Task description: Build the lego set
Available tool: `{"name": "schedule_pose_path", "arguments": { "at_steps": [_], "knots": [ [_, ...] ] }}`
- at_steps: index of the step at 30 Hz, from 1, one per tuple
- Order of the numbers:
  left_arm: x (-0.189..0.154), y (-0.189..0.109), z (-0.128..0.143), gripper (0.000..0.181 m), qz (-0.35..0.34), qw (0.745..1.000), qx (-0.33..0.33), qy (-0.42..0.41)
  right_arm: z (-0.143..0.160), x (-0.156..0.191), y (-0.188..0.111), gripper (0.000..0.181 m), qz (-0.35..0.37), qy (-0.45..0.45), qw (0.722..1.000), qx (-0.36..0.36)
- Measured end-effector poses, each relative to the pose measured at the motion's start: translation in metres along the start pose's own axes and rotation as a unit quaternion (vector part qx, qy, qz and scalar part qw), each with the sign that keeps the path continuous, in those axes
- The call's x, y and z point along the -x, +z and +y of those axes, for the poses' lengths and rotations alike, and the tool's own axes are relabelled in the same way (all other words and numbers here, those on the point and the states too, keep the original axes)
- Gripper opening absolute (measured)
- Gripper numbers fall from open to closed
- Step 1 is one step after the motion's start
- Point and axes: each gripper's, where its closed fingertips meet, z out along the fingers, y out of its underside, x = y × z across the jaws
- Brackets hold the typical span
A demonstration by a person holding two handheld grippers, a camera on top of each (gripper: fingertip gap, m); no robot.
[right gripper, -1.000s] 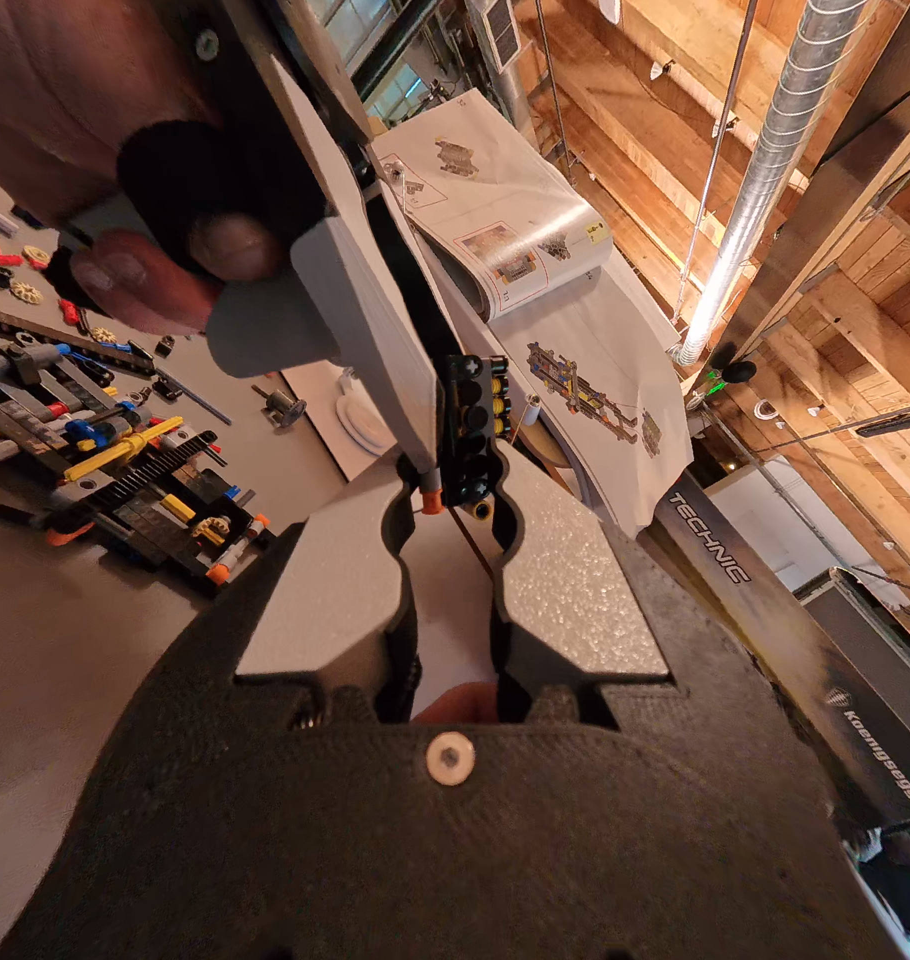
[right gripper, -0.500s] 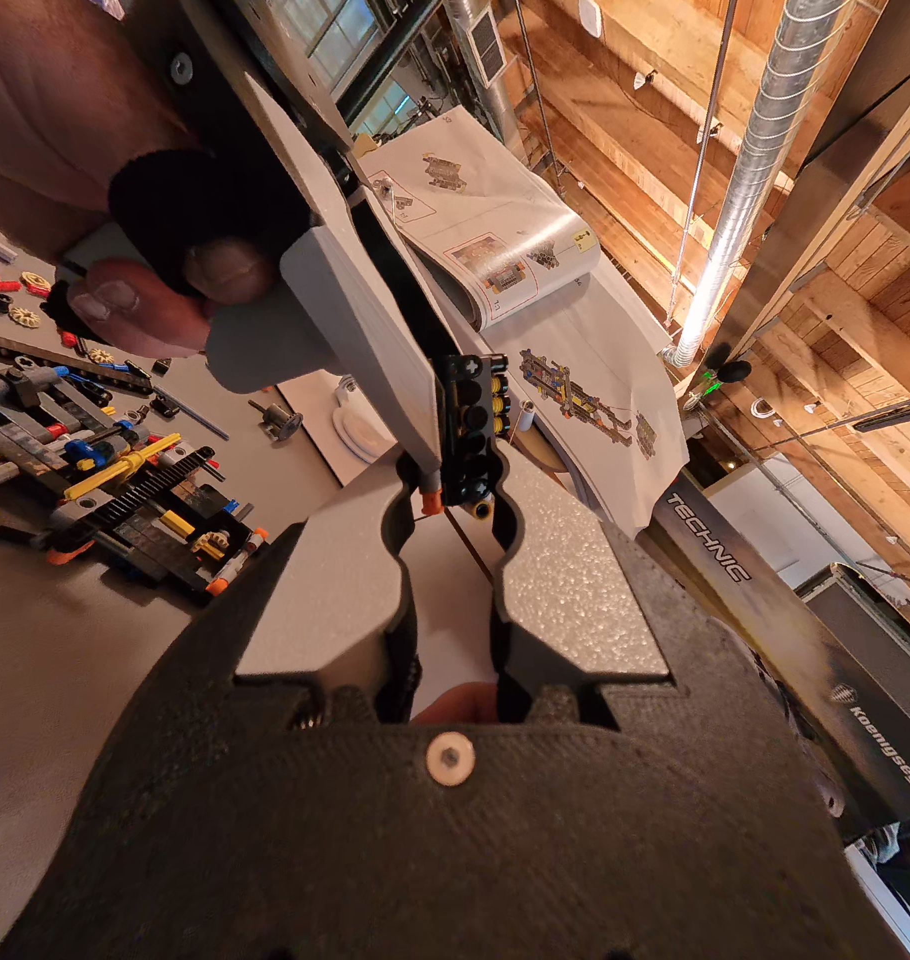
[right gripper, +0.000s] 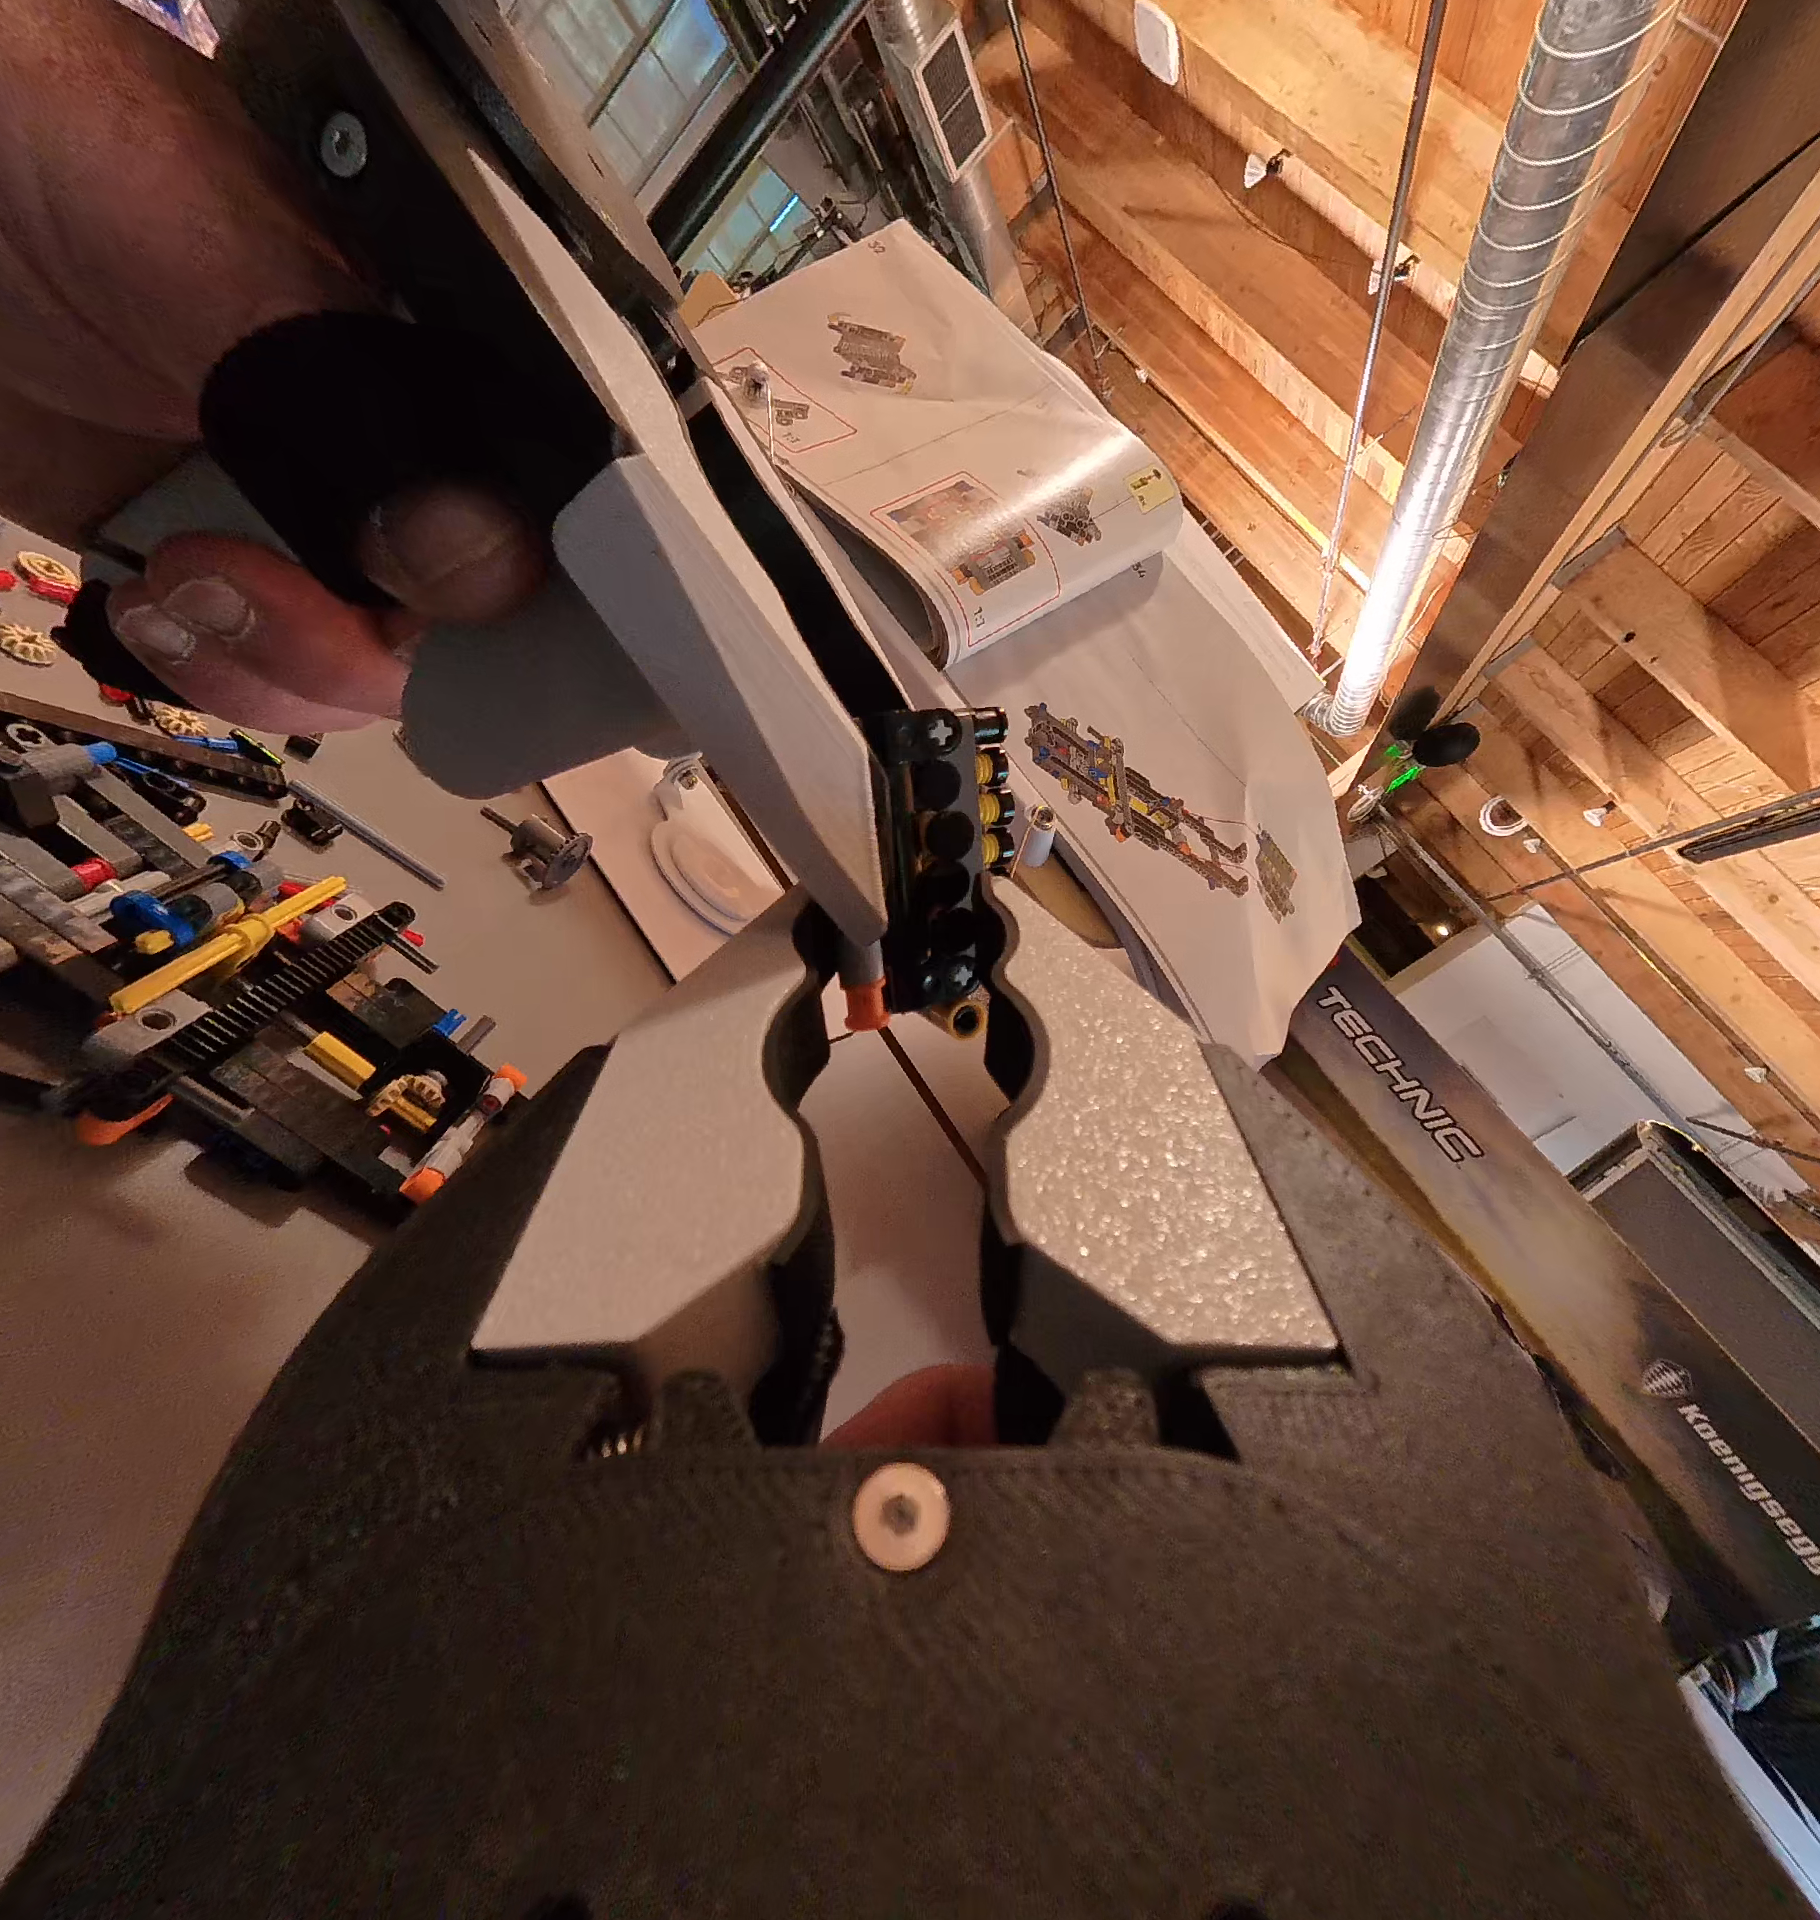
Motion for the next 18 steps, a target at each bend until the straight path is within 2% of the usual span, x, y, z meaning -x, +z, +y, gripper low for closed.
{"name": "schedule_pose_path", "arguments": {
  "at_steps": [12,18],
  "knots": [
    [0.0005,-0.0017,0.0014,0.069,0.0,1.0,-0.001,-0.002,-0.0007,0.0027,0.0013,0.024,-0.006,0.006,1.0,-0.001],
    [0.0003,-0.003,-0.0018,0.069,0.003,1.0,-0.008,-0.016,-0.0017,0.0006,0.0016,0.024,-0.008,0.044,0.999,-0.011]
  ]
}}
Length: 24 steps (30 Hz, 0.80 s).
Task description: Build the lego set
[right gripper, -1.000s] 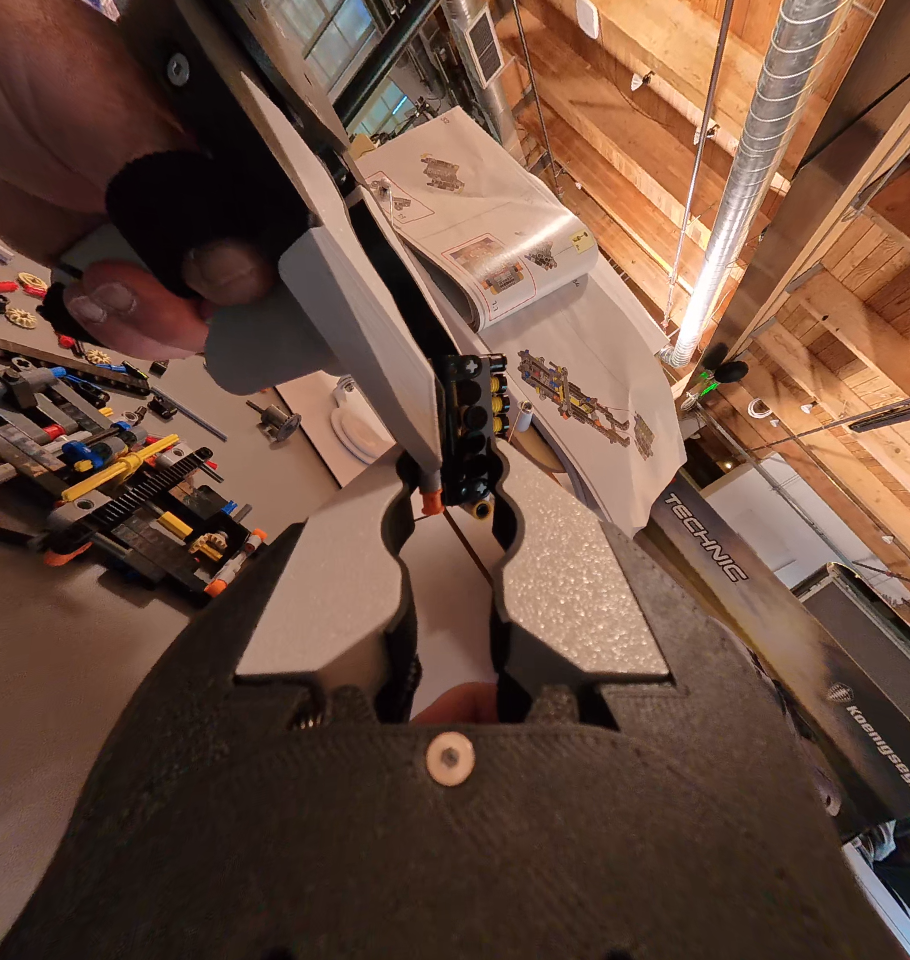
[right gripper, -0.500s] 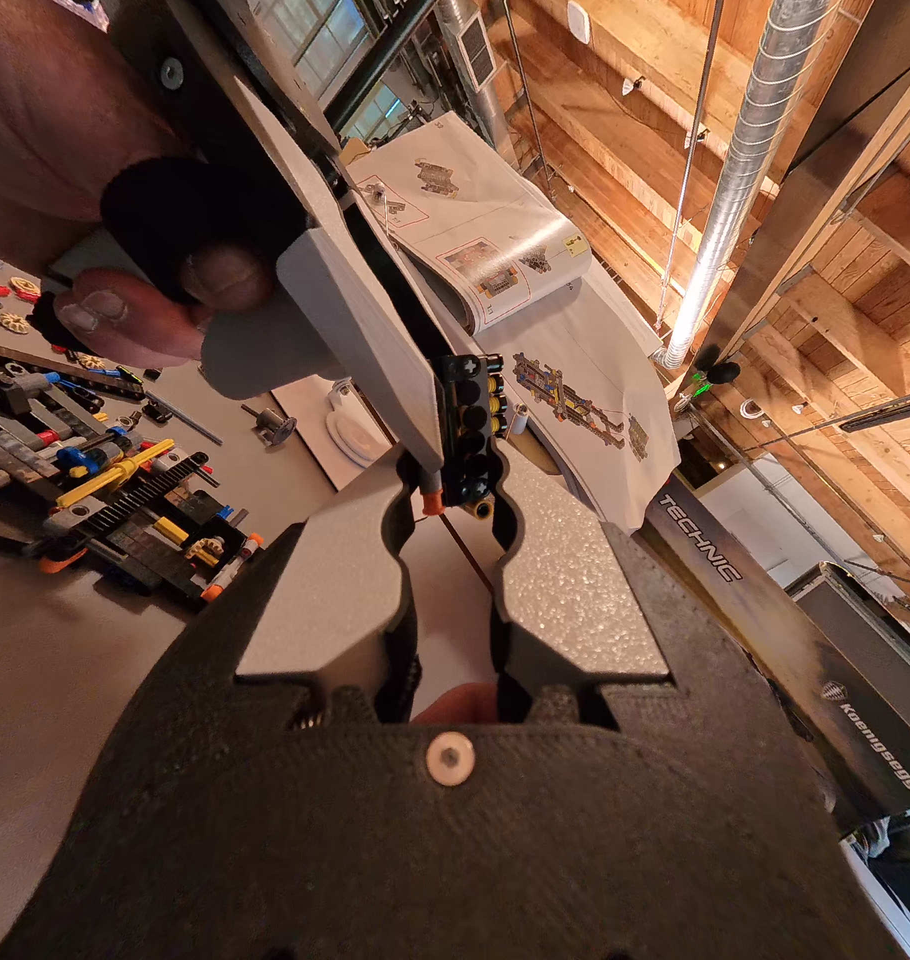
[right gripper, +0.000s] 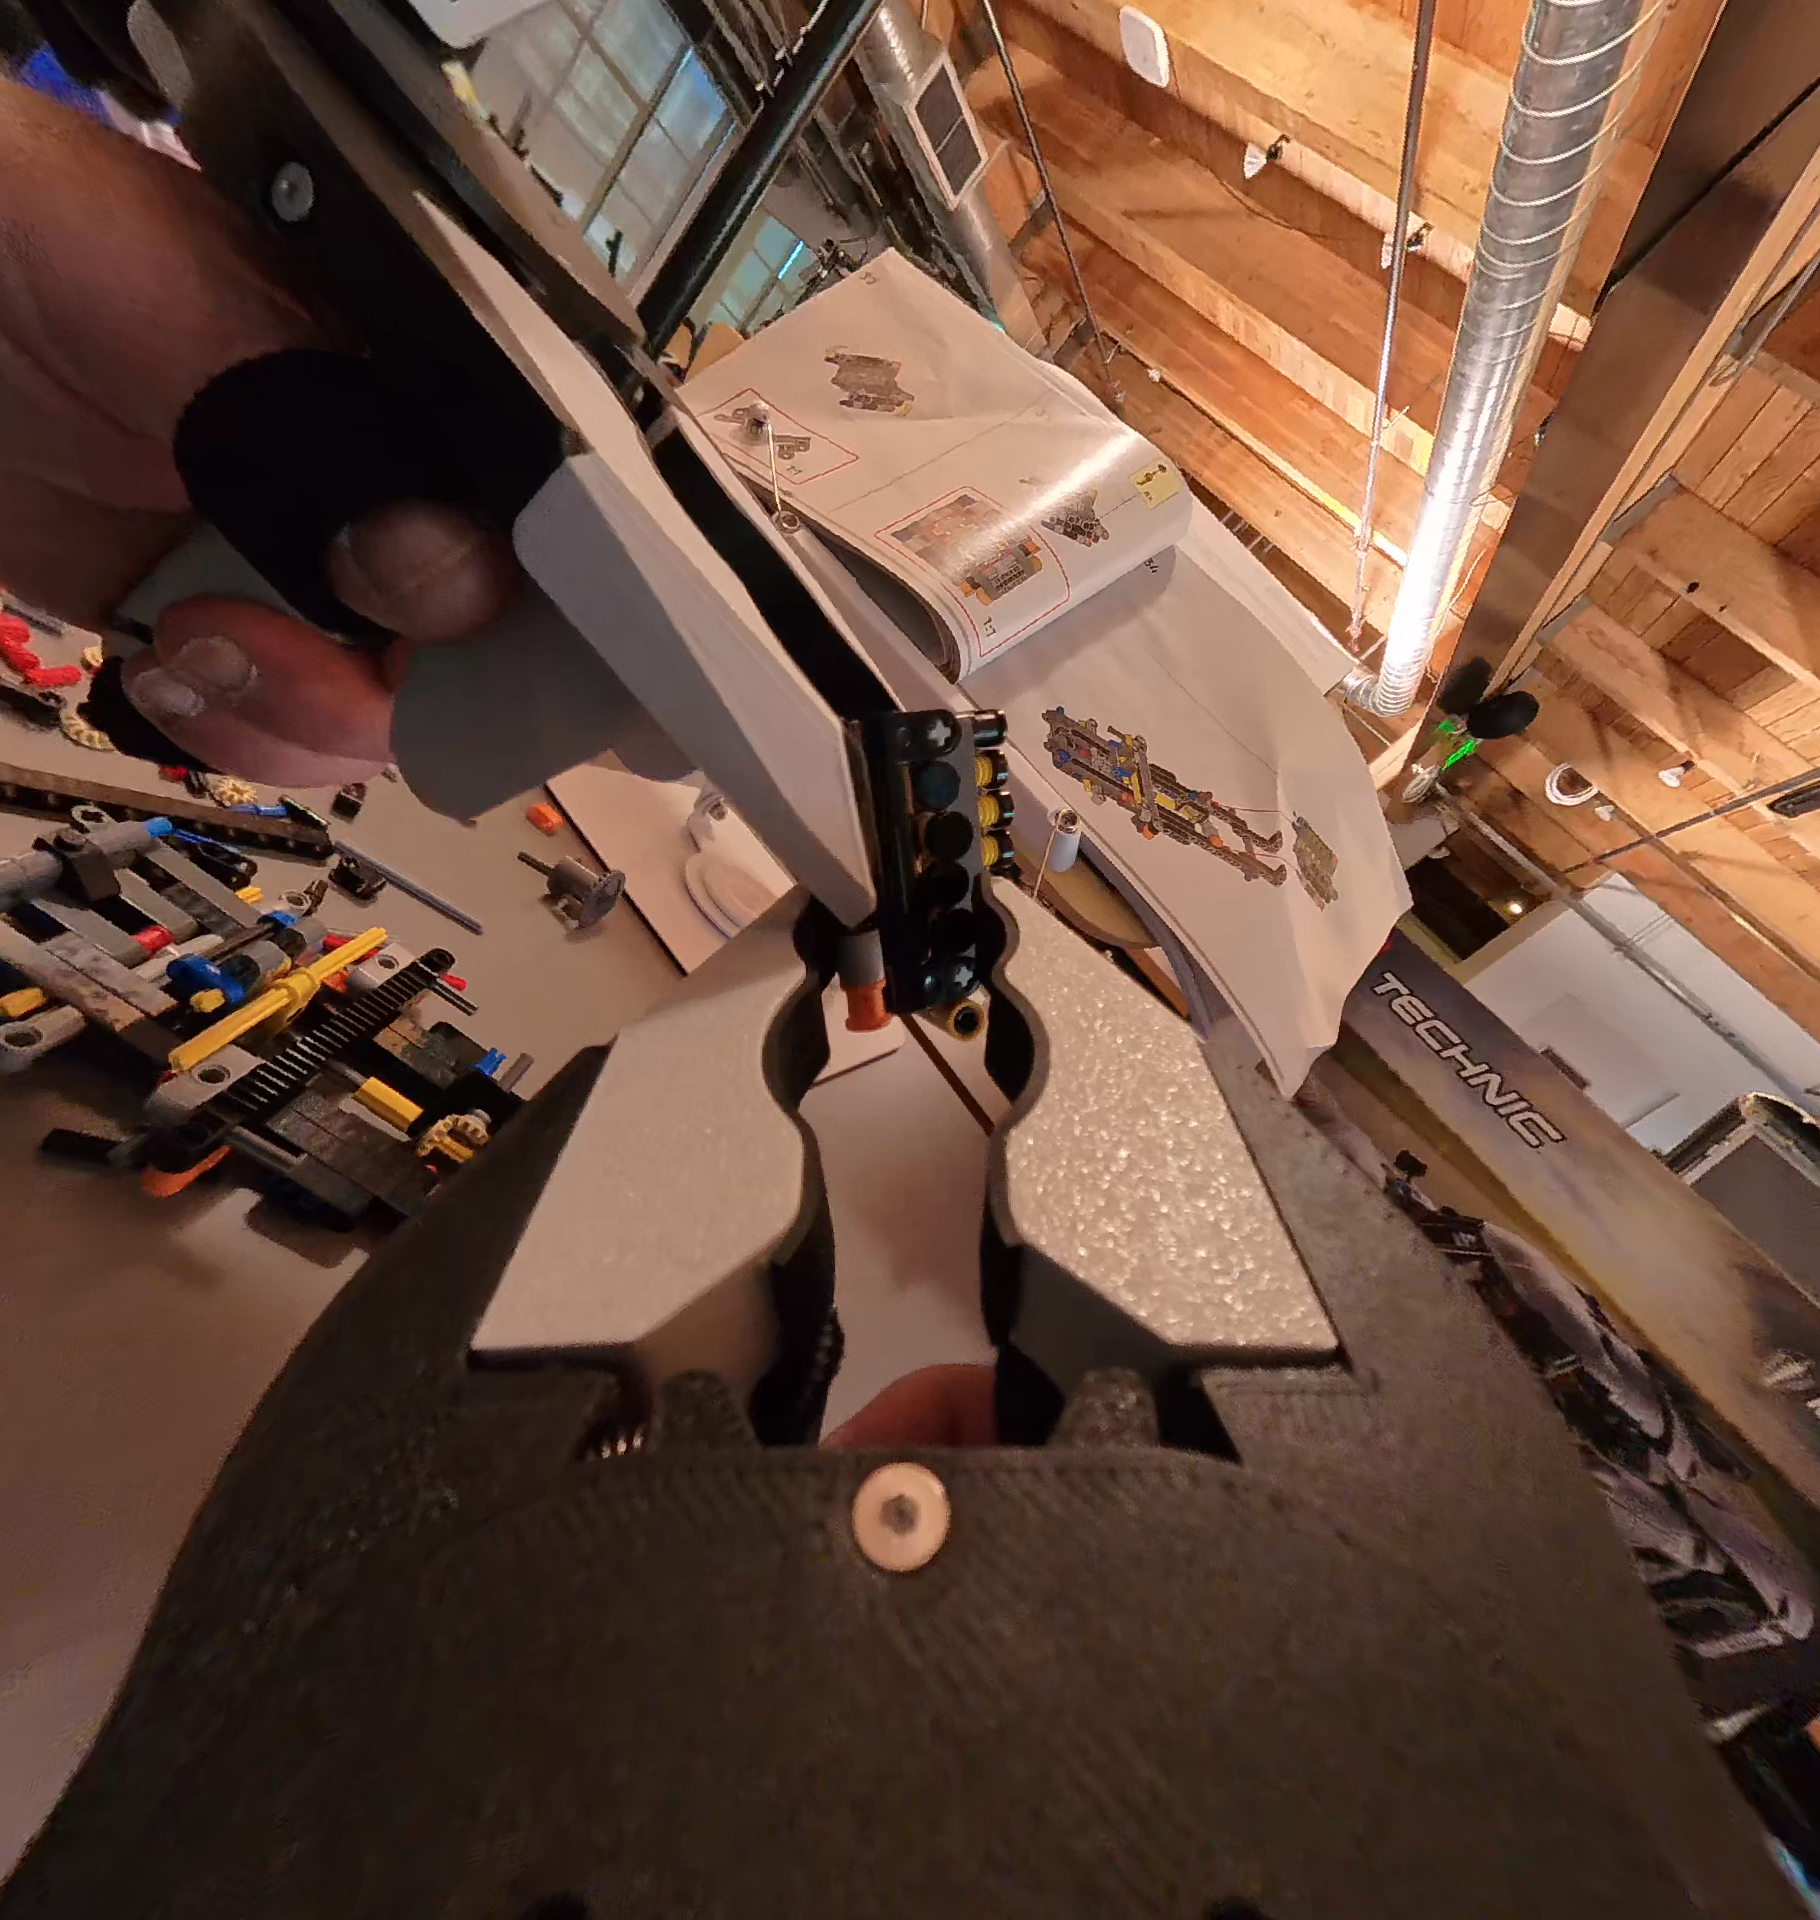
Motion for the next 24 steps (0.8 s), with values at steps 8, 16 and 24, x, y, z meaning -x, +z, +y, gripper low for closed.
{"name": "schedule_pose_path", "arguments": {
  "at_steps": [8,16,24],
  "knots": [
    [0.0,-0.0005,0.0009,0.065,0.002,1.0,0.003,0.0,0.0006,-0.0037,-0.0009,0.024,0.003,0.018,1.0,-0.004],
    [-0.0003,-0.0005,0.0006,0.065,0.002,1.0,0.0,0.002,0.0007,-0.004,-0.0011,0.024,0.003,0.016,1.0,-0.003],
    [-0.001,-0.0005,-0.0005,0.064,0.001,1.0,-0.002,0.005,0.0003,-0.005,-0.0015,0.024,0.006,0.014,1.0,-0.004]
  ]
}}
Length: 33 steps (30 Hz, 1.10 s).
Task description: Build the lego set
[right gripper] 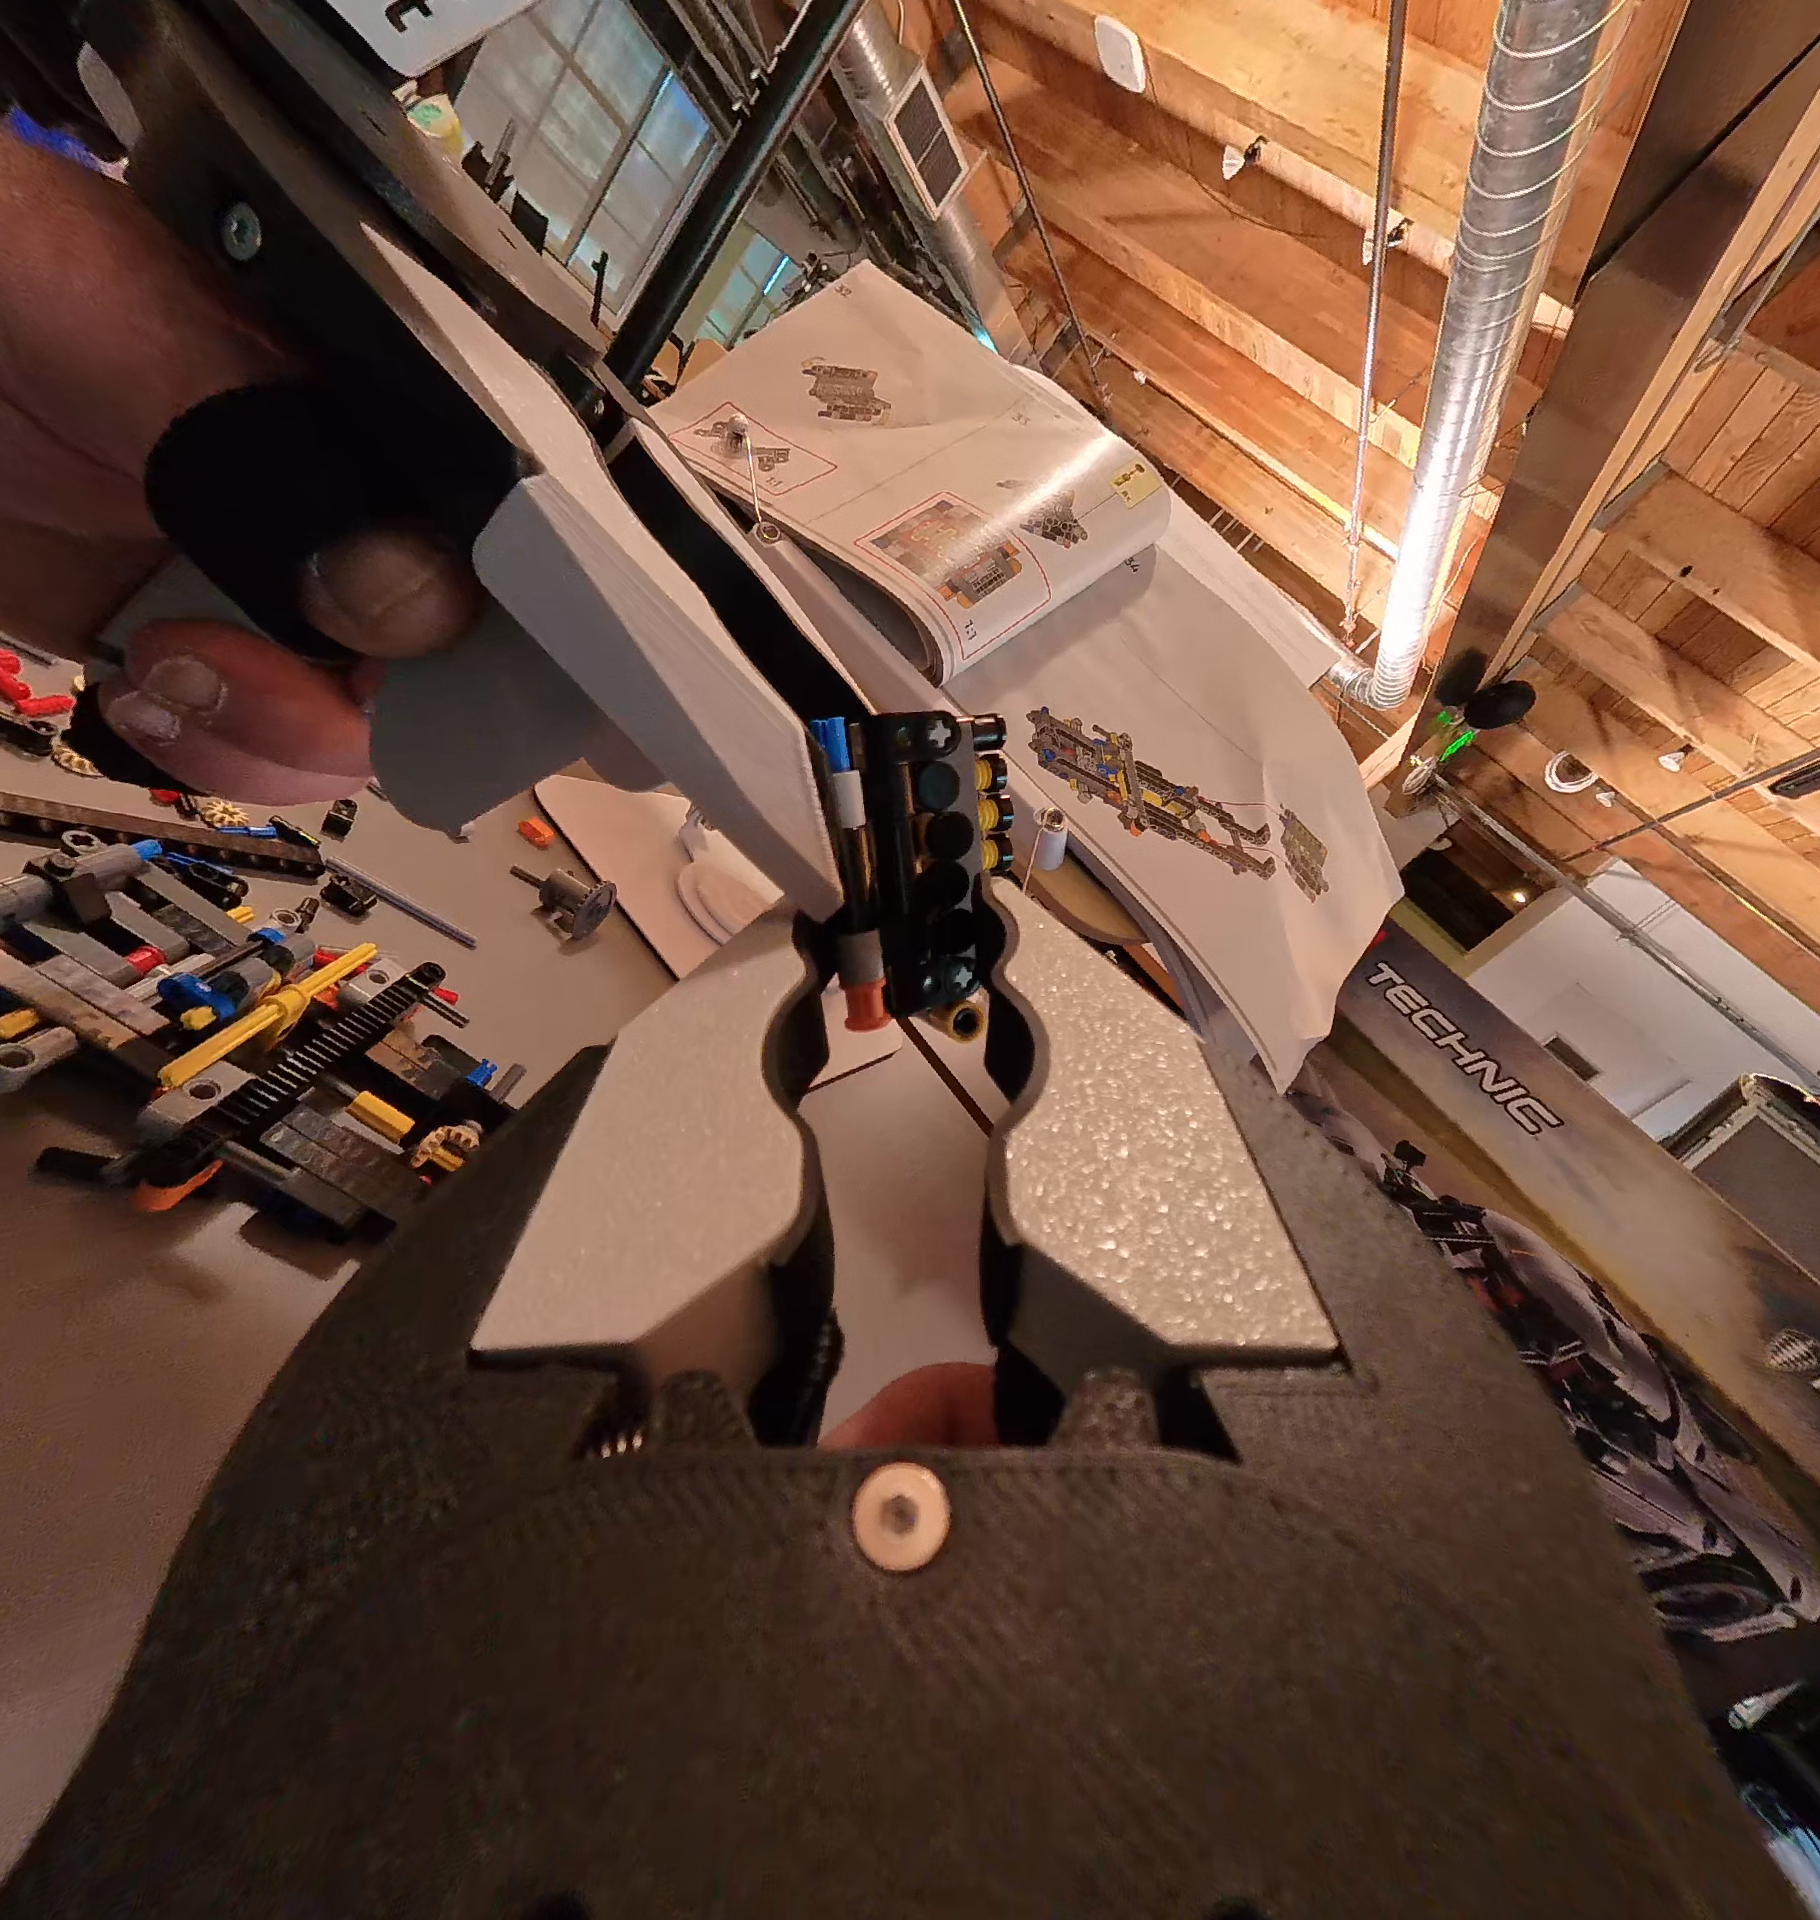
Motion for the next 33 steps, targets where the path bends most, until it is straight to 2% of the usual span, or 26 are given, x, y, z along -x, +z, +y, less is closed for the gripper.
{"name": "schedule_pose_path", "arguments": {
  "at_steps": [15,19,26,33],
  "knots": [
    [-0.002,-0.0003,-0.0051,0.061,-0.002,1.0,-0.006,-0.004,-0.0015,-0.0056,-0.0006,0.023,-0.008,0.062,0.998,-0.02],
    [-0.0022,0.0003,-0.0053,0.061,-0.002,1.0,-0.007,-0.004,-0.0012,-0.0062,-0.0003,0.024,-0.007,0.064,0.998,-0.021],
    [-0.0048,0.0024,-0.0055,0.072,-0.002,1.0,-0.01,0.0,-0.0022,-0.0066,-0.0007,0.024,-0.006,0.063,0.998,-0.023],
    [-0.0036,0.0033,-0.0088,0.068,-0.003,1.0,-0.021,-0.01,-0.0046,-0.0031,-0.001,0.024,-0.011,0.051,0.998,-0.028]
  ]
}}
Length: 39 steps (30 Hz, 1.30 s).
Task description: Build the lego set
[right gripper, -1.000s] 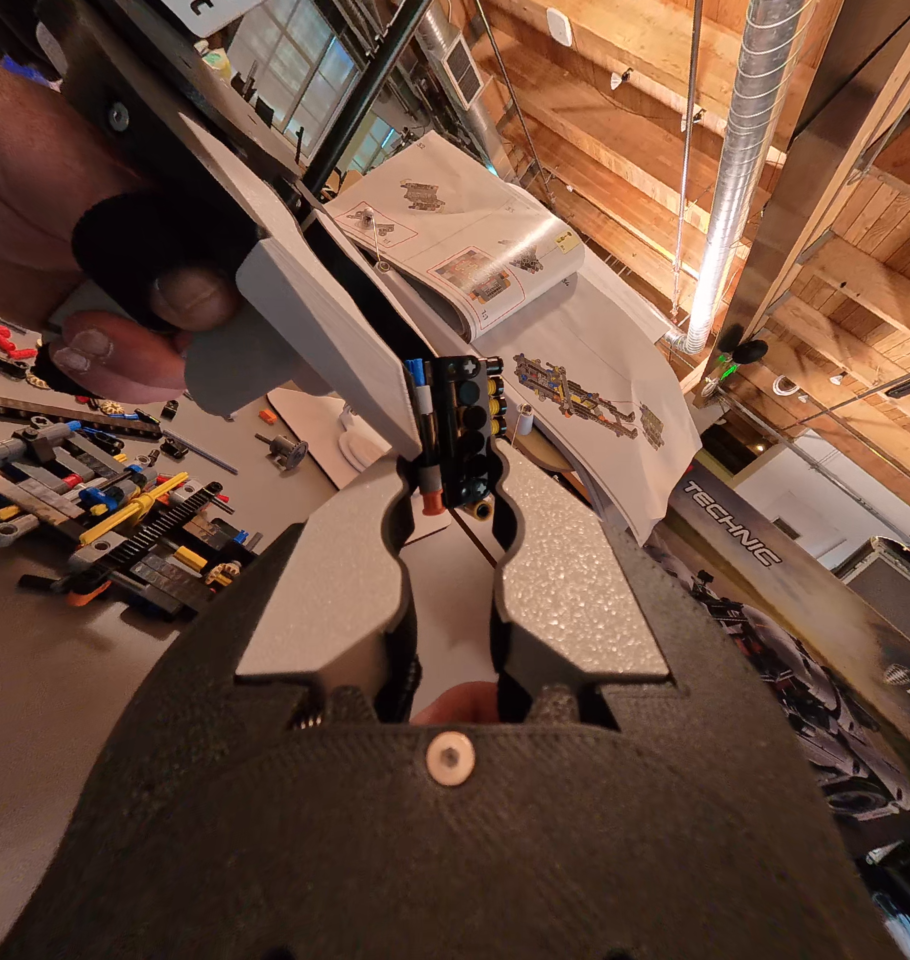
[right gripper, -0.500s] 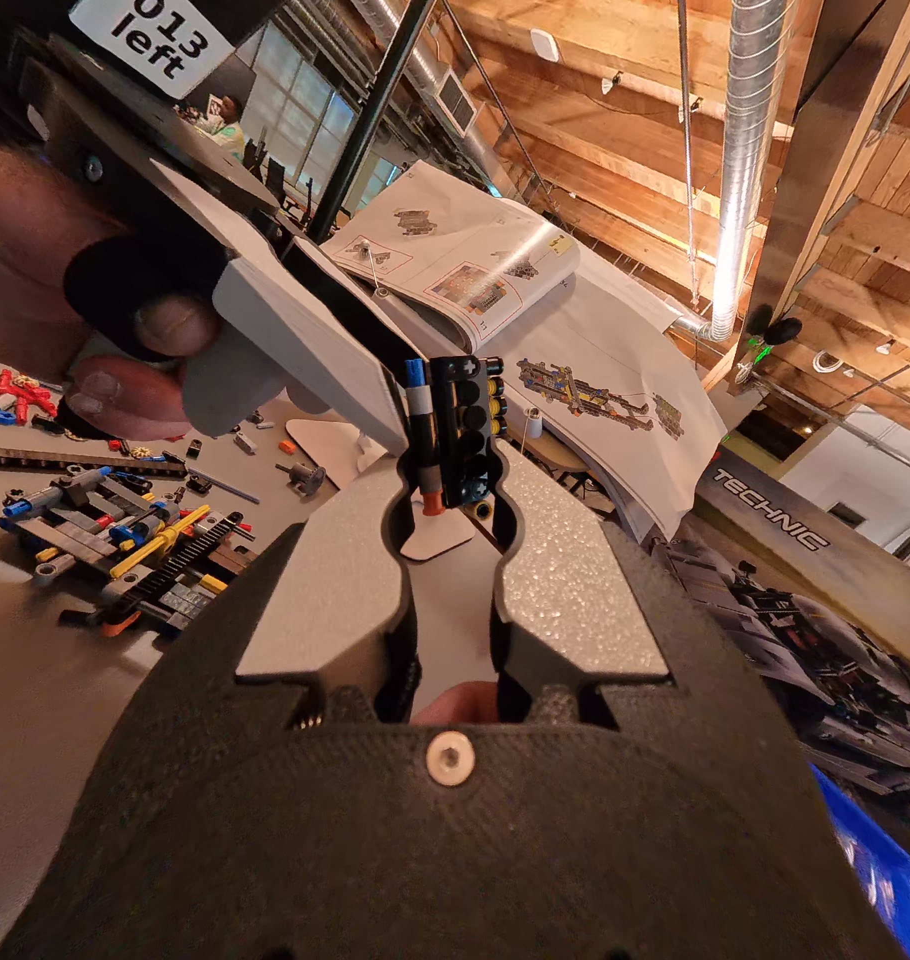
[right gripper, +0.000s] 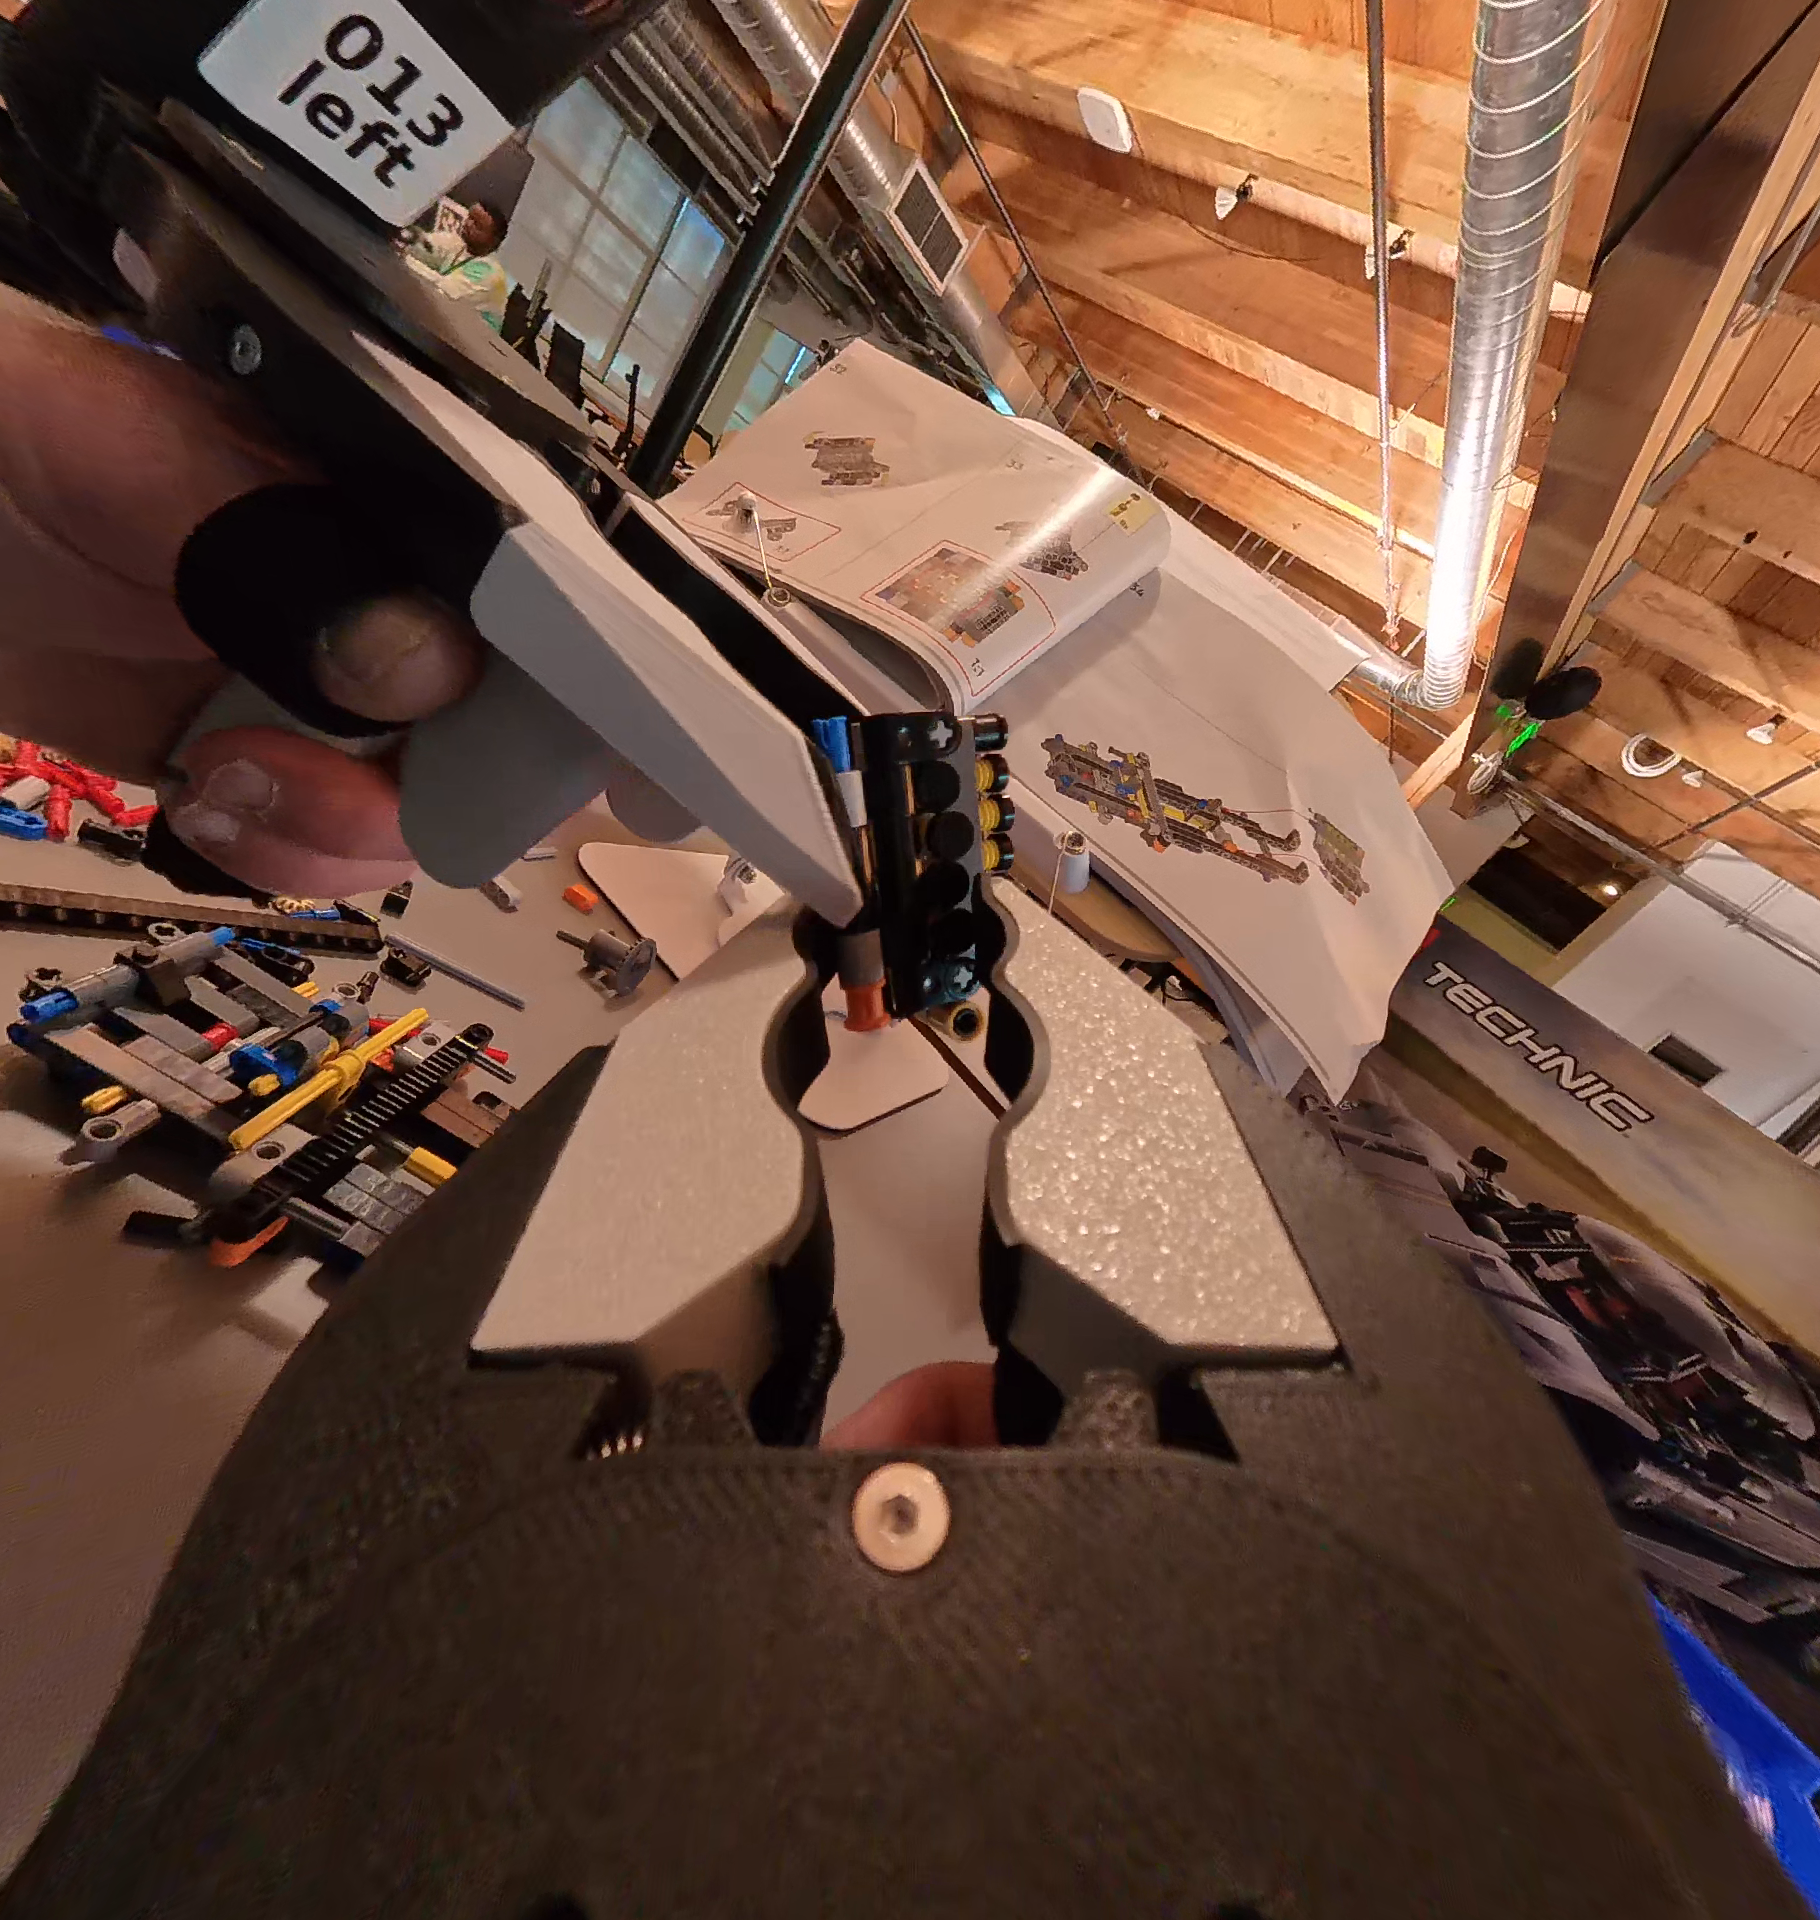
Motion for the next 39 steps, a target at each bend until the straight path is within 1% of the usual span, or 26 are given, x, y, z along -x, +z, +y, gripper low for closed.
{"name": "schedule_pose_path", "arguments": {
  "at_steps": [17,24,26,28,29,32,35,39],
  "knots": [
    [0.0,0.0,0.0,0.066,-0.005,1.0,-0.01,0.006,0.001,0.0,0.0,0.024,-0.001,0.002,1.0,-0.001],
    [0.002,-0.002,0.007,0.066,-0.001,1.0,-0.006,-0.008,0.004,0.007,0.002,0.024,-0.016,-0.004,1.0,0.009],
    [0.003,-0.004,0.012,0.066,0.004,1.0,0.005,-0.016,0.007,0.009,0.002,0.024,-0.028,-0.013,0.999,0.019],
    [0.006,-0.009,0.02,0.061,0.005,0.999,0.029,-0.022,0.017,0.012,0.004,0.024,-0.042,-0.018,0.998,0.043],
    [0.009,-0.014,0.025,0.062,0.001,0.999,0.043,-0.02,0.024,0.015,0.004,0.024,-0.056,-0.024,0.996,0.06],
    [0.022,-0.03,0.05,0.075,-0.019,0.994,0.108,-0.023,0.044,0.026,0.004,0.023,-0.096,-0.066,0.987,0.106],
    [0.028,-0.04,0.087,0.082,-0.022,0.98,0.195,-0.035,0.058,0.036,0.005,0.023,-0.127,-0.109,0.975,0.146],
    [0.029,-0.048,0.142,0.093,-0.041,0.945,0.325,0.018,0.072,0.045,0.006,0.023,-0.154,-0.166,0.957,0.182]
  ]
}}
